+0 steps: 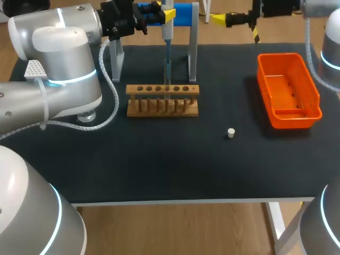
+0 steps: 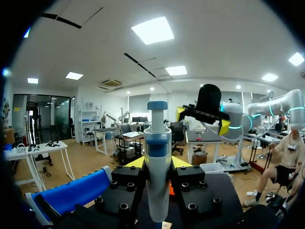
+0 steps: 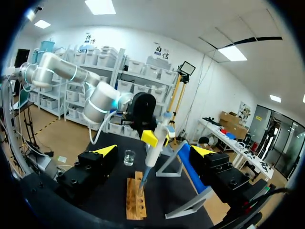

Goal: Invert the test tube, pick up the pipette, mount the tip to pipette, aspirate from beaker and dispense into the tube, eject the tip, return the pipette, and cap with the stopper.

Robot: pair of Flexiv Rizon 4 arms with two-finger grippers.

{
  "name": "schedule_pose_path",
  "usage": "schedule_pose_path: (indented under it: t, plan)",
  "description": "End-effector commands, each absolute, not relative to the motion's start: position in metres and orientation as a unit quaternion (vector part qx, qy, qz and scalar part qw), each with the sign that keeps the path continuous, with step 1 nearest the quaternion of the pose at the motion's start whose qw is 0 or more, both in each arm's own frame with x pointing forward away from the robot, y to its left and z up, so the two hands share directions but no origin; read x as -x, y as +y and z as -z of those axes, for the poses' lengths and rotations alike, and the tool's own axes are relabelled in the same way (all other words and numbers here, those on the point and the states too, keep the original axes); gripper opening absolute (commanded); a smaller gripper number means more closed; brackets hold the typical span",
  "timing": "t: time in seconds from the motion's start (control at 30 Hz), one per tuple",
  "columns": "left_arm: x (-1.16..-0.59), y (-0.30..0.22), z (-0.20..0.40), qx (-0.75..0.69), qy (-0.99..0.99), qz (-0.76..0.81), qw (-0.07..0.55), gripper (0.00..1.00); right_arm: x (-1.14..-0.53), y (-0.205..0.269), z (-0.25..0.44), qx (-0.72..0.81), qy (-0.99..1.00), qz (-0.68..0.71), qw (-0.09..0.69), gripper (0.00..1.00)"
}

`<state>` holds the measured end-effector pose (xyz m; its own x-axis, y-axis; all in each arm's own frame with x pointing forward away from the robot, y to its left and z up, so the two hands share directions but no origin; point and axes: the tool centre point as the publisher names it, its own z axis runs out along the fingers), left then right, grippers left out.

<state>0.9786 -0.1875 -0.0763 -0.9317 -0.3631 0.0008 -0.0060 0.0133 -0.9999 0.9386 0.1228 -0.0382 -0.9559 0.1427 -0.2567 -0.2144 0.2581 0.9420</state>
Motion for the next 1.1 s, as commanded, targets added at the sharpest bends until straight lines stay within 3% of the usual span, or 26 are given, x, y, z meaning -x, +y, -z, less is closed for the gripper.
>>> schedule_pose_path:
  t: [0.03,0.07,0.1,0.13,0.2,0.27,1.1]
  plan:
    - [-0.979,-0.189,0.077,0.132,0.699,0.691,0.13,0.0,-0.96,0.146,0.032,0.037,0.773,-0.62,0.13,1.0]
    - [-0.979,-0.189,0.077,0.132,0.699,0.691,0.13,0.0,-0.962,0.151,0.03,0.042,0.769,-0.625,0.126,0.89]
    - [-0.979,-0.189,0.077,0.132,0.699,0.691,0.13,0.0,-0.963,0.153,0.028,0.044,0.767,-0.628,0.123,0.62]
    - [-0.979,-0.189,0.077,0.132,0.699,0.691,0.13,0.0,-0.964,0.157,0.026,0.045,0.767,-0.628,0.122,0.44]
    - [-0.979,-0.189,0.077,0.132,0.699,0.691,0.13,0.0,-0.967,0.165,0.02,0.055,0.762,-0.635,0.118,0.28]
    - [-0.979,-0.189,0.077,0.132,0.699,0.691,0.13,0.0,-0.97,0.172,0.013,0.06,0.757,-0.64,0.116,0.0]
    - [-0.979,-0.189,0.077,0.132,0.699,0.691,0.13,0.0,-0.995,0.211,-0.012,0.024,0.707,-0.706,0.027,0.0]
